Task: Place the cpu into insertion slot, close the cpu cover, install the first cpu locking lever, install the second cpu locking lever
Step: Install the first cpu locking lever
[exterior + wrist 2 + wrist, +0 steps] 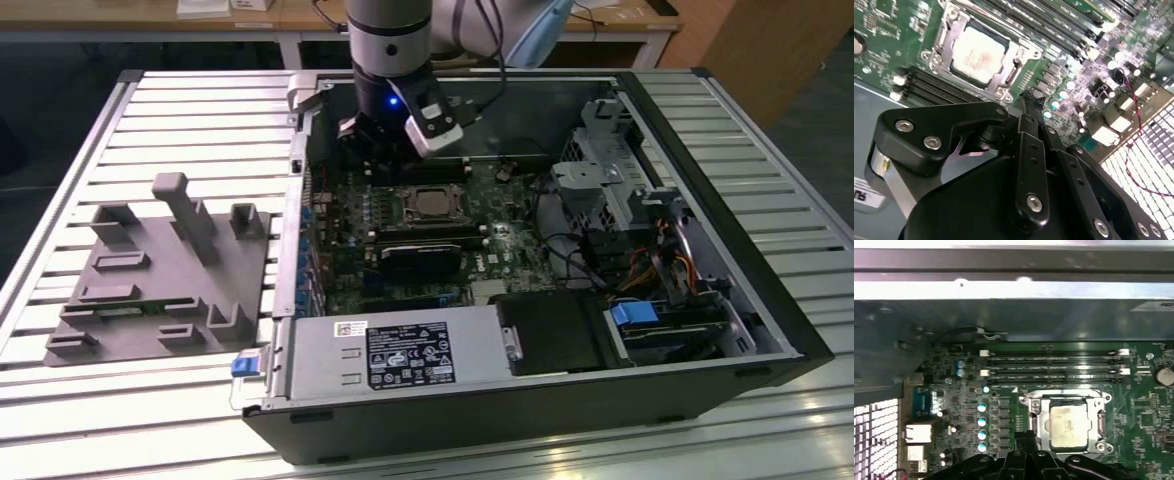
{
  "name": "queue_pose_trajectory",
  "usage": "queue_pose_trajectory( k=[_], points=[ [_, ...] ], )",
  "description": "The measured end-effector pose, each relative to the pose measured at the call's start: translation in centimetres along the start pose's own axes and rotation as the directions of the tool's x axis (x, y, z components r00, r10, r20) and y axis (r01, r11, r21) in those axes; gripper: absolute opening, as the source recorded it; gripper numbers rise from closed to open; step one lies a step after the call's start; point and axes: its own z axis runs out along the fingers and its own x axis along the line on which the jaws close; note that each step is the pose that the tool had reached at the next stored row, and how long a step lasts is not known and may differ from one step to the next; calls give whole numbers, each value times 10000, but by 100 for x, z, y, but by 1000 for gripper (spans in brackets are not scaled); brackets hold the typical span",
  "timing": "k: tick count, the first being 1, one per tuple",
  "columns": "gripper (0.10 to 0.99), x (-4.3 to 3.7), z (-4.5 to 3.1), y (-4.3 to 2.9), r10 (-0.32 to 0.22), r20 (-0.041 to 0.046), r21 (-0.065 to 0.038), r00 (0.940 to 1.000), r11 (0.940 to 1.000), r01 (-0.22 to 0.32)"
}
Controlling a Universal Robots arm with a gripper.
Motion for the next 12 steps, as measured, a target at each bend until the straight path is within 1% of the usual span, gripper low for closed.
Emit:
queue_pose_trajectory(
  k=[2,3,6,9,12],
  points=[
    [102,35,-1,-1,5,-3,-119,10000,9999,-5],
    [102,50,-2,-1,8,-5,-195,10000,9998,-8],
    [102,82,-3,-3,17,-15,-485,10000,9988,-17],
    [102,98,-3,-3,29,-28,-891,10000,9960,-31],
    [102,105,-4,-4,37,-45,-1319,10000,9913,-43]
  ],
)
